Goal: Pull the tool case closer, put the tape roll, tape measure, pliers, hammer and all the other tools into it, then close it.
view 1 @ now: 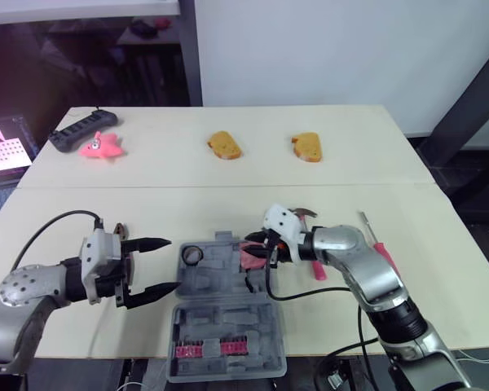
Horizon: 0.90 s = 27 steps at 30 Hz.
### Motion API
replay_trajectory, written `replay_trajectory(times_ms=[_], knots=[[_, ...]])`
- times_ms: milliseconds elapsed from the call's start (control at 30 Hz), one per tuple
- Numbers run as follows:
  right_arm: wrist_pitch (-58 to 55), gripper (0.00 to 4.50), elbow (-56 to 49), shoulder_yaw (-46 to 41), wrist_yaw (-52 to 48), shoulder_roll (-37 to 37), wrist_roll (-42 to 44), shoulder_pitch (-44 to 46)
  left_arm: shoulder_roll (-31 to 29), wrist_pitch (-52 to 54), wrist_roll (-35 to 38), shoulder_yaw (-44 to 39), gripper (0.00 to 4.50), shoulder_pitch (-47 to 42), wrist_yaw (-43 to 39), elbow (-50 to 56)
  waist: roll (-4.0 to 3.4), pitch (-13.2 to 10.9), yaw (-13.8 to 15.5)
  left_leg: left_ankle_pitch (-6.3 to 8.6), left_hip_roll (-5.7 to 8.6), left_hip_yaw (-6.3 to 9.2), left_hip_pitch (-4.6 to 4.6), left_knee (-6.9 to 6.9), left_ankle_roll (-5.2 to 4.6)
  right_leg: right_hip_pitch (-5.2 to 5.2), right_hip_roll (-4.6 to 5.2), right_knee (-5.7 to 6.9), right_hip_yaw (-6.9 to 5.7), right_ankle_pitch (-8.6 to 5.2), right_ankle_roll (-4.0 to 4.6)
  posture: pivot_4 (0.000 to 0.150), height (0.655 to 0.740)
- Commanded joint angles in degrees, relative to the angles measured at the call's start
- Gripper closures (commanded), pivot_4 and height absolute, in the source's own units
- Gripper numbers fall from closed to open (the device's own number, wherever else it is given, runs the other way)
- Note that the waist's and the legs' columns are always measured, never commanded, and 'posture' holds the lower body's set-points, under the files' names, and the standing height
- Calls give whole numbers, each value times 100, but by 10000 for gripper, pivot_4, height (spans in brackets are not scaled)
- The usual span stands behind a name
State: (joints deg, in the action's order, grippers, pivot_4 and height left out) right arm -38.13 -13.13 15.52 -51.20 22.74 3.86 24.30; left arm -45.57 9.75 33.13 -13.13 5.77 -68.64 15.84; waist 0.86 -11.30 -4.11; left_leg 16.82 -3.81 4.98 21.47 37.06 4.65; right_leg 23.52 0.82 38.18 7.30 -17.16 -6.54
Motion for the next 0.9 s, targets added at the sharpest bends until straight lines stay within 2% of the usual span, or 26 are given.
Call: replay_trajectory(times_ms=[33,400,500,667,900], knots=[[538,32631,229,-99,282,-46,12,-129,-70,-5,34,-131,0,-62,-6,69,0,0,4,0,0,0,0,0,0,0,0,0,0,0,0,1500,7400],[385,32631,895,431,380,75,-151,-325,-58,-2,18,-131,0,-24,8,108,2,1,5,0,0,1,-4,-1,0,-3,-1,0,0,0,0,1500,7400],[28,32631,1234,746,484,241,-466,-370,-60,20,26,-145,0,-3,50,159,5,3,6,0,0,1,-9,0,0,-10,-1,-1,0,-1,1,1500,7400],[-965,32631,1397,741,610,134,-291,-351,-77,27,31,-155,0,13,68,164,24,39,14,0,0,3,-23,0,0,-28,-2,-4,1,-2,3,1500,7400],[-1393,32631,1548,879,700,90,-154,-360,-108,72,36,-159,0,-14,72,159,42,131,25,0,0,3,-35,-2,0,-45,-1,-13,1,-15,20,1500,7400]])
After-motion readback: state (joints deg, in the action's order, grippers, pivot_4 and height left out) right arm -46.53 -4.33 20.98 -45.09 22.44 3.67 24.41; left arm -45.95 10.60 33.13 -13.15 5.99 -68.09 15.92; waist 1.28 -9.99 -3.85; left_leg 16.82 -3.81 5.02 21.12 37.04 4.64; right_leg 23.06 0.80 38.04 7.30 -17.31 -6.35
